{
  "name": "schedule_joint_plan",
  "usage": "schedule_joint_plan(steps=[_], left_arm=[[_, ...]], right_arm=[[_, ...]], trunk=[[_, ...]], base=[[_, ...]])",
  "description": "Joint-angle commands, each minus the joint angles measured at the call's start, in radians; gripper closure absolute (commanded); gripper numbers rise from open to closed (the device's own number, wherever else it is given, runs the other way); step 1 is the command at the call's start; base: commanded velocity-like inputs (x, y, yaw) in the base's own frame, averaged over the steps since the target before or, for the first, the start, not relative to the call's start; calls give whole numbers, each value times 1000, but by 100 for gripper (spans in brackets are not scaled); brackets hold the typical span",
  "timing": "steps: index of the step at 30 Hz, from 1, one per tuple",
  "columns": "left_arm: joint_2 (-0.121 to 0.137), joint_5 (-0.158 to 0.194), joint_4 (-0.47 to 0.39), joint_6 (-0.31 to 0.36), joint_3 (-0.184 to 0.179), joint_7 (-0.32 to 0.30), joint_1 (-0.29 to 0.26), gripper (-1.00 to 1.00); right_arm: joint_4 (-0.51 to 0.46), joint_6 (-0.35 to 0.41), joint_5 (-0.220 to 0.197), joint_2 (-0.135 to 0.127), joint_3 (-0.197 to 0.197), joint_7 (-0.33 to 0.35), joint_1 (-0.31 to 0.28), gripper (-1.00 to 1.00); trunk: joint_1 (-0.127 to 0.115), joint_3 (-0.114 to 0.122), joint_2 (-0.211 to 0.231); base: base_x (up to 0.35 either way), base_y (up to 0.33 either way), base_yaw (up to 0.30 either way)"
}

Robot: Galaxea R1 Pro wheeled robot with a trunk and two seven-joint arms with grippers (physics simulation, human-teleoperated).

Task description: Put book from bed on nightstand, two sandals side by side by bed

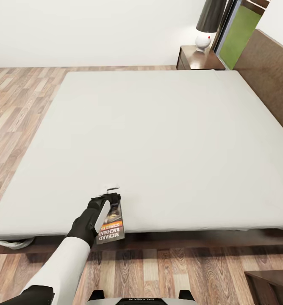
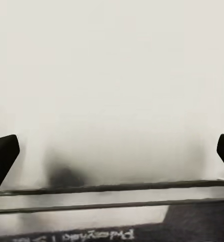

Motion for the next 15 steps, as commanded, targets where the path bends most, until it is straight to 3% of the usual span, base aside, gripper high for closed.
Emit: schedule_joint_plan(steps=[1, 15], left_arm=[[0, 23, 5, 5, 1, 10, 0, -100], [0, 23, 5, 5, 1, 10, 0, -100]], right_arm=[[1, -2, -3, 0, -8, 6, 0, -100], [1, -2, -3, 0, -8, 6, 0, -100]], trunk=[[0, -1, 0], [0, -1, 0]], base=[[-65, 0, 0], [-8, 0, 0]])
